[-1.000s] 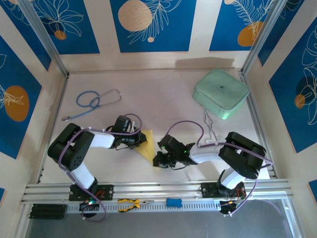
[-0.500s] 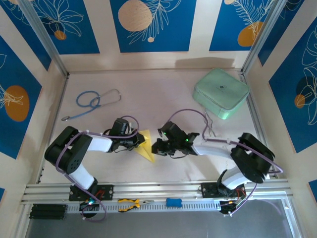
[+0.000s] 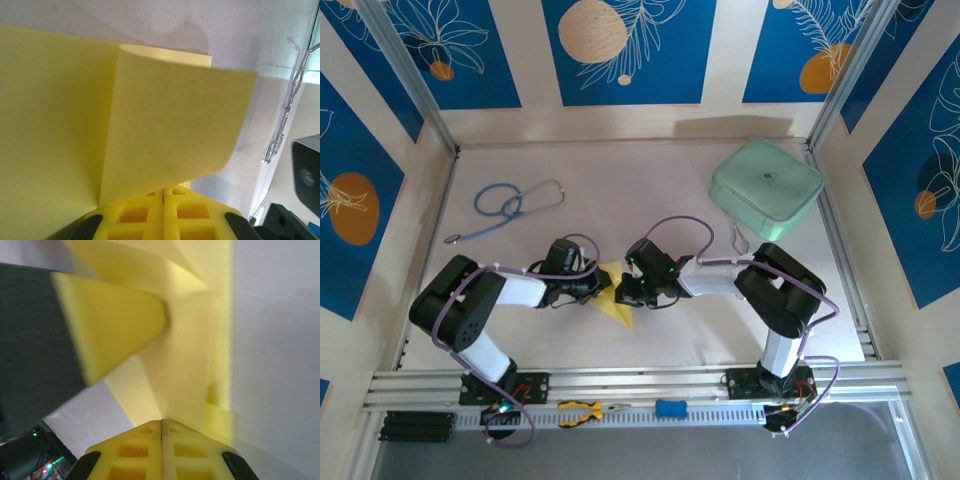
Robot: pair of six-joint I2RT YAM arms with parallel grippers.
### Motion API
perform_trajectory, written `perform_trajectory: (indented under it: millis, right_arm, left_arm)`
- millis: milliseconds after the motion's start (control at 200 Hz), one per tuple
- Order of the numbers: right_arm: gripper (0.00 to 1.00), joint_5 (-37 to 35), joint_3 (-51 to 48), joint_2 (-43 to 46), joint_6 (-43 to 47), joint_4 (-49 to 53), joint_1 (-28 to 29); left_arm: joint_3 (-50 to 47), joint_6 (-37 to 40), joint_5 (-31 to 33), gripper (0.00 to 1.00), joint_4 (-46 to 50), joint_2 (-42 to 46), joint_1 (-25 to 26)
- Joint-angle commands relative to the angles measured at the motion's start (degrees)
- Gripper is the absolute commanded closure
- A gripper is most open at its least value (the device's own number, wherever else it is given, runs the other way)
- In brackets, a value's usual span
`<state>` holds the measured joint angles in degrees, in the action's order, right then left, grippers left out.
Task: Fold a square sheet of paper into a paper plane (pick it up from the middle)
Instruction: Fourth fold the wing at the center of the table.
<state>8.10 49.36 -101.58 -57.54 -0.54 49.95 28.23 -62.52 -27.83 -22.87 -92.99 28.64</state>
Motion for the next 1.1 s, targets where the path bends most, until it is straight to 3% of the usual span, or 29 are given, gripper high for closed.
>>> perform_trajectory:
  millis: [0,280,500,800,1095]
  right_arm:
    - [0.94,0.96,-4.04,0.06,-0.75,1.86,-0.31]
    - [0.96,0.85,-8.28,0.09,-0.97,1.76,-0.64]
    - [0.96,0.99,-6.84,-0.21,0.14,2.54,-1.25]
    - [0.97,1.31,-7.24,-0.92,-0.3,1.67,-1.26]
    - [0.98,-0.1,-7.08,-2.5,0.35,4.64,-0.24]
  left_arm:
    - [-0.13,1.57,2.7,1.0,5.77,0.29,0.18]
    - [2.05,4.99,-0.52,0.93,6.03,4.78,0.23]
    - [3.46,9.37,-1.78,0.93,12.77,9.38,2.12]
    - [5.05,9.58,-5.53,0.96,10.53,1.34,4.42]
    - [6.45,12.87,-0.36,0.99,14.82,-2.81,1.45]
